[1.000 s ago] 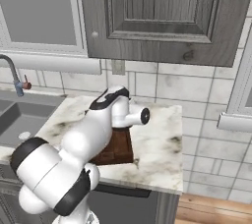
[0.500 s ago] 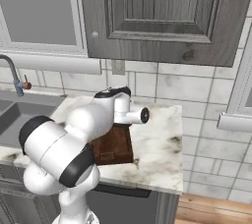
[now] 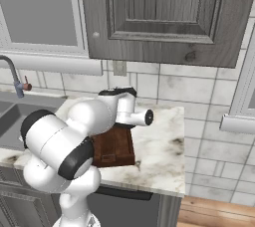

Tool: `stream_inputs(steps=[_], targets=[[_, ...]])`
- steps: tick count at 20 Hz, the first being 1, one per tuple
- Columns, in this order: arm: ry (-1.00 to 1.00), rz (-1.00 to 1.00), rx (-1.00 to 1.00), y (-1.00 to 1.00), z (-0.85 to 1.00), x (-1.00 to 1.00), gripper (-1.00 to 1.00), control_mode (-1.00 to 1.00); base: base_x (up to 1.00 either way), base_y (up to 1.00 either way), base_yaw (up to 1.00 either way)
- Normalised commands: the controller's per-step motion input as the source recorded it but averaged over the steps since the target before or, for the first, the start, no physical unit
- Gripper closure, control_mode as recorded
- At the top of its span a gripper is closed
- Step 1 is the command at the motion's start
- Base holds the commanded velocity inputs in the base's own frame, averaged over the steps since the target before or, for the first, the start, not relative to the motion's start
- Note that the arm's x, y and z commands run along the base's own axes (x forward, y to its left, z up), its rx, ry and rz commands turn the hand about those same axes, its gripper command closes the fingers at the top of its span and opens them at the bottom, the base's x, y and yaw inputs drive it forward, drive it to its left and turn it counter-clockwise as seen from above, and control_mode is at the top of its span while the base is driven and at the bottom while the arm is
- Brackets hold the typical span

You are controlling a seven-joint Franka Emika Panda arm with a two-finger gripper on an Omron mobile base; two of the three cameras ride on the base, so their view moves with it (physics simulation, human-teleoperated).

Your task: Take out the milk from the fridge and place it on the tray on the counter. Then take the sugar cube near the tray and place it in the tray.

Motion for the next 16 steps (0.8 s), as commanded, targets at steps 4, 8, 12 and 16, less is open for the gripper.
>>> stream_inputs(steps=[4, 8, 12, 16], targets=[[0.00, 0.00, 0.00, 0.00, -0.14, 0.04, 1.00, -1.00, 0.00, 0.00, 0.00], [0.01, 0.00, 0.00, 0.00, -0.17, 0.11, 1.00, -1.00, 0.00, 0.00, 0.00], [0.03, 0.00, 0.00, 0.00, -0.19, 0.10, 1.00, -1.00, 0.00, 0.00, 0.00], [0.00, 0.00, -0.01, 0.00, -0.29, 0.02, 1.00, -1.00, 0.00, 0.00, 0.00]])
